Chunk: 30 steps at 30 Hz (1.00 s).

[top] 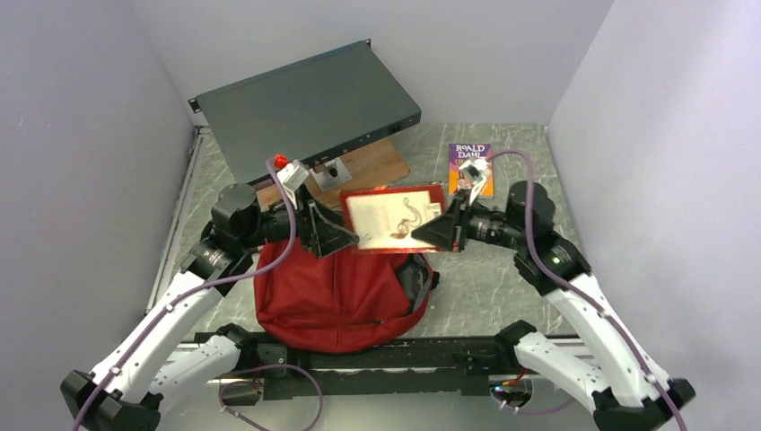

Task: Pack the student bag
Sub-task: Pick up the book from the center of the board, then place the book in the student bag.

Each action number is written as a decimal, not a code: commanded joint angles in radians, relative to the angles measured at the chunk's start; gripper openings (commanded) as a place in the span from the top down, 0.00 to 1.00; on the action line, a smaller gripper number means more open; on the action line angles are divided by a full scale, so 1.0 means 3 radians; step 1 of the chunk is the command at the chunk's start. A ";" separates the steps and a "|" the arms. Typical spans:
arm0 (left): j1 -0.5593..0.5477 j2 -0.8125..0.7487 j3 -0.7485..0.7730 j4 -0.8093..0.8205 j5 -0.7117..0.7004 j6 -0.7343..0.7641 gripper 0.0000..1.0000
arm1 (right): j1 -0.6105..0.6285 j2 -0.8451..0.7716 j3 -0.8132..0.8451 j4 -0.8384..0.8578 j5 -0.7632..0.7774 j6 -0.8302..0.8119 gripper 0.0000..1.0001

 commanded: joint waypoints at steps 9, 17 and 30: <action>-0.0985 0.0588 0.0384 -0.1081 -0.2362 0.0242 0.09 | -0.0016 -0.1042 0.0280 -0.1358 0.3266 -0.0645 1.00; -0.1556 0.1745 0.0906 -0.1288 -0.2857 0.0092 0.18 | -0.0015 -0.1065 0.0230 -0.1401 0.2992 -0.0507 1.00; -0.1638 0.2600 0.1278 -0.1572 -0.3106 0.0294 0.69 | -0.0015 -0.1015 -0.0132 -0.1391 0.2232 0.0012 1.00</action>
